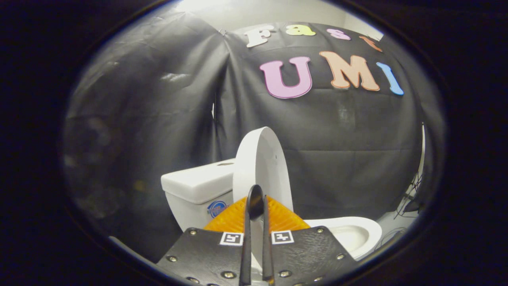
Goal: Open the toilet lid.
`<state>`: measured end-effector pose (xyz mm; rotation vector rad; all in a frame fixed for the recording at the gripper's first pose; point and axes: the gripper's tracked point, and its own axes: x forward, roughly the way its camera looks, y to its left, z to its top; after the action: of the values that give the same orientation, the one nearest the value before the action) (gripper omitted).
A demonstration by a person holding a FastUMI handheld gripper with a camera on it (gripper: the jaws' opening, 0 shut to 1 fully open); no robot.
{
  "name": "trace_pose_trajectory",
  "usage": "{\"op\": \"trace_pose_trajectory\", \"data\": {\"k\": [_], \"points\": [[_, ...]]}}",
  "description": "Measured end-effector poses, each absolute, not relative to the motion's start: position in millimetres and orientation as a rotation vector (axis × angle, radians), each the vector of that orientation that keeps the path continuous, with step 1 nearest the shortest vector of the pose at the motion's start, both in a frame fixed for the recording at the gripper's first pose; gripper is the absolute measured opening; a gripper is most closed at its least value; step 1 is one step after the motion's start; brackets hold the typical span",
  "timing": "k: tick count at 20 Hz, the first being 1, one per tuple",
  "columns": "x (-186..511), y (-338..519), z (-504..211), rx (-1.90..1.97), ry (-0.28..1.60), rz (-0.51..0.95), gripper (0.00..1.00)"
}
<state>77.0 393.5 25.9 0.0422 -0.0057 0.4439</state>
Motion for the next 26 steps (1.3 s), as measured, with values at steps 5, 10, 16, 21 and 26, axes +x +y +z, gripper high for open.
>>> {"op": "trace_pose_trajectory", "data": {"k": [5,10,16,21,26], "points": [[76.5,394.2,26.0,0.075,0.004,0.452,0.16],[74.5,391.6,30.4,0.077,0.011,0.463,0.21],[67.8,385.7,41.0,0.093,0.011,0.488,0.22],[64.7,377.5,48.9,0.086,0.014,0.498,0.35],[56.8,361.4,58.9,0.093,0.022,0.502,0.54]]}}
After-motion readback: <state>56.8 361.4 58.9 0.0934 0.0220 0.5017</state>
